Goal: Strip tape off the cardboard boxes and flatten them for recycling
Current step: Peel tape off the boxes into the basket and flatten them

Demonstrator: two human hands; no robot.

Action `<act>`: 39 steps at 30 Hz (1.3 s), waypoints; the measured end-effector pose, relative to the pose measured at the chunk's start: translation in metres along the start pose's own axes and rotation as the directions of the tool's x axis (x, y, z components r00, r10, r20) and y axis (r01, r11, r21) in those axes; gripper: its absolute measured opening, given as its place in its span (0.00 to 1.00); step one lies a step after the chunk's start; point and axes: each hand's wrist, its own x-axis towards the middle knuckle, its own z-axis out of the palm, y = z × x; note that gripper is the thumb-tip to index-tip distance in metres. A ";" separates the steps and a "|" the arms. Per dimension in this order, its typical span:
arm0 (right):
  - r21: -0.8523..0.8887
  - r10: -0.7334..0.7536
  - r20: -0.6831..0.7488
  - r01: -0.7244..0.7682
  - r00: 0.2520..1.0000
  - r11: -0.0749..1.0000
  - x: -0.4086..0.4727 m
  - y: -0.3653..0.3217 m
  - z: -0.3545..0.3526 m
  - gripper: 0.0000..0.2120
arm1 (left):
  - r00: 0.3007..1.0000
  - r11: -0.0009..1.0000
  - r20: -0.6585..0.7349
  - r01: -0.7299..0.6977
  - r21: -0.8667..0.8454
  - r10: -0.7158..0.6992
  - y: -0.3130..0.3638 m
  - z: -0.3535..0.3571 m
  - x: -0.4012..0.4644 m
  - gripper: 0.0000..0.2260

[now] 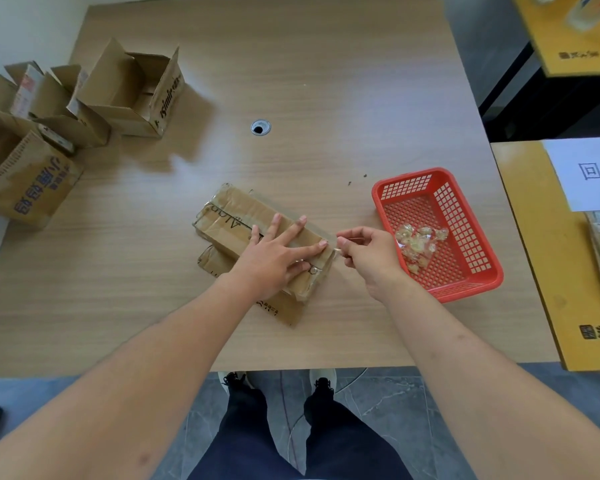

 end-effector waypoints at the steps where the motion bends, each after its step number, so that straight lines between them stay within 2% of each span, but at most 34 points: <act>1: 0.076 0.080 0.004 -0.080 0.997 0.994 0.001 0.000 -0.001 0.06 | 1.000 1.000 -0.005 0.025 -0.006 -0.025 0.002 0.001 0.000 0.22; 3: 0.160 0.192 -0.008 -0.189 0.981 0.969 0.001 0.004 -0.003 0.06 | 0.998 0.997 -0.015 0.065 -0.030 -0.066 0.007 0.003 -0.001 0.22; 5: 0.106 0.199 -0.068 -0.192 0.978 0.976 0.002 0.010 -0.001 0.07 | 0.996 0.995 -0.024 0.086 -0.050 -0.087 0.011 0.005 -0.002 0.22; 9: -0.145 0.043 -0.162 -0.067 0.986 0.987 0.002 0.016 0.010 0.08 | 0.994 0.991 -0.021 0.108 -0.073 -0.110 0.013 0.005 -0.003 0.22; 14: -0.388 -0.169 -0.139 0.103 0.976 0.916 -0.008 0.015 0.014 0.06 | 0.991 0.989 -0.031 0.125 -0.079 -0.128 0.013 0.008 -0.004 0.24; 18: -0.399 -0.218 -0.106 0.159 0.970 0.903 -0.017 0.019 0.011 0.04 | 0.989 0.986 -0.044 0.138 -0.097 -0.143 0.016 0.012 -0.004 0.28; 24: -0.294 -0.123 -0.176 0.067 0.977 0.953 -0.017 0.019 0.019 0.04 | 0.991 0.989 -0.023 0.130 -0.071 -0.132 0.016 0.009 -0.004 0.31; 27: -0.278 -0.121 -0.211 0.059 0.970 0.959 -0.016 0.021 0.022 0.05 | 0.993 0.991 -0.010 0.118 -0.058 -0.119 0.016 0.007 -0.002 0.31; 33: -0.421 -0.243 -0.236 0.126 0.941 0.898 -0.037 0.027 0.025 0.09 | 0.995 0.994 -0.008 0.095 -0.061 -0.096 0.012 0.007 -0.005 0.32; 36: -0.501 -0.345 -0.202 0.206 0.917 0.841 -0.052 0.030 0.022 0.06 | 0.997 0.995 -0.004 0.073 -0.063 -0.073 0.010 0.007 -0.004 0.33; 39: -0.497 -0.368 -0.238 0.213 0.899 0.841 -0.057 0.026 0.023 0.05 | 0.998 0.997 0.012 0.062 -0.047 -0.061 0.011 0.005 -0.005 0.34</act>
